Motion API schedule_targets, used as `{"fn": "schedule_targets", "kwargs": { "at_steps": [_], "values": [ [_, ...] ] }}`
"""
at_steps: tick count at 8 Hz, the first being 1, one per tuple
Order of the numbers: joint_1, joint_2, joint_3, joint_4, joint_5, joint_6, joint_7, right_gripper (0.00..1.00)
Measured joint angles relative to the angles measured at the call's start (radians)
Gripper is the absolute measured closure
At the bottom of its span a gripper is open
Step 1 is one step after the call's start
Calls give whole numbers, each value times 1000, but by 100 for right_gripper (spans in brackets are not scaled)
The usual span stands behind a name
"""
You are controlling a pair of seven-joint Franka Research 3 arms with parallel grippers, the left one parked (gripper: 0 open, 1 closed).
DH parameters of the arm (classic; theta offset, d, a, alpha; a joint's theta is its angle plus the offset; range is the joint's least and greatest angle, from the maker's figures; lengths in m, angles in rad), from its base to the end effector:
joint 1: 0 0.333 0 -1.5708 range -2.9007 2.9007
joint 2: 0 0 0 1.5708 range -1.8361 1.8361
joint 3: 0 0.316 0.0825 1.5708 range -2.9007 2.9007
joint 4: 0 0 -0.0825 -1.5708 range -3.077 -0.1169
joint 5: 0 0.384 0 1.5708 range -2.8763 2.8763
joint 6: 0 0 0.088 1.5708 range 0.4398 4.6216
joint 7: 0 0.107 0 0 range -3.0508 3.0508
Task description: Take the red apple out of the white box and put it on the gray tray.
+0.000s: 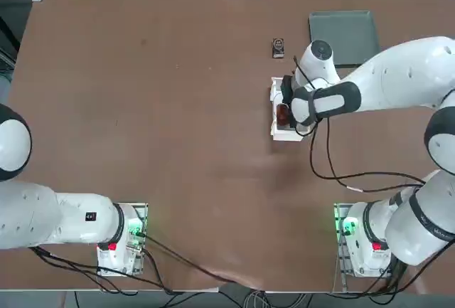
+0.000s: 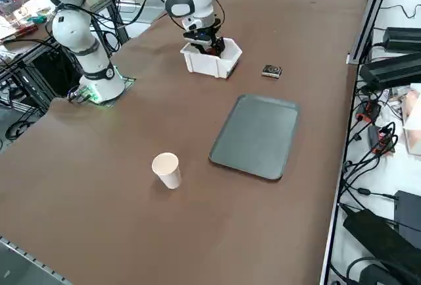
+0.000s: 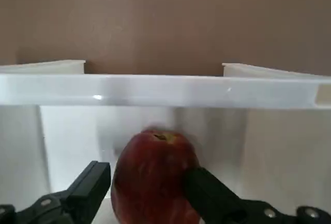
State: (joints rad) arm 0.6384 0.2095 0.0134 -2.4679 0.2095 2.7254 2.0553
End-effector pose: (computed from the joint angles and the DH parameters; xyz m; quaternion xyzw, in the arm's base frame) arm 0.3897 0.2878 0.2155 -0.6981 0.7142 0.0397 0.0331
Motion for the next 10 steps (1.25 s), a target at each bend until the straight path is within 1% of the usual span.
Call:
{"fn": "schedule_targets", "kwargs": {
  "at_steps": [3,7,10],
  "values": [
    [0,0,0,1,1,-15,1,1],
    [-13,-15,-12,7,1,-96,-13,1],
    [-23,-19,-15,10,1,-106,-18,1]
  ]
}}
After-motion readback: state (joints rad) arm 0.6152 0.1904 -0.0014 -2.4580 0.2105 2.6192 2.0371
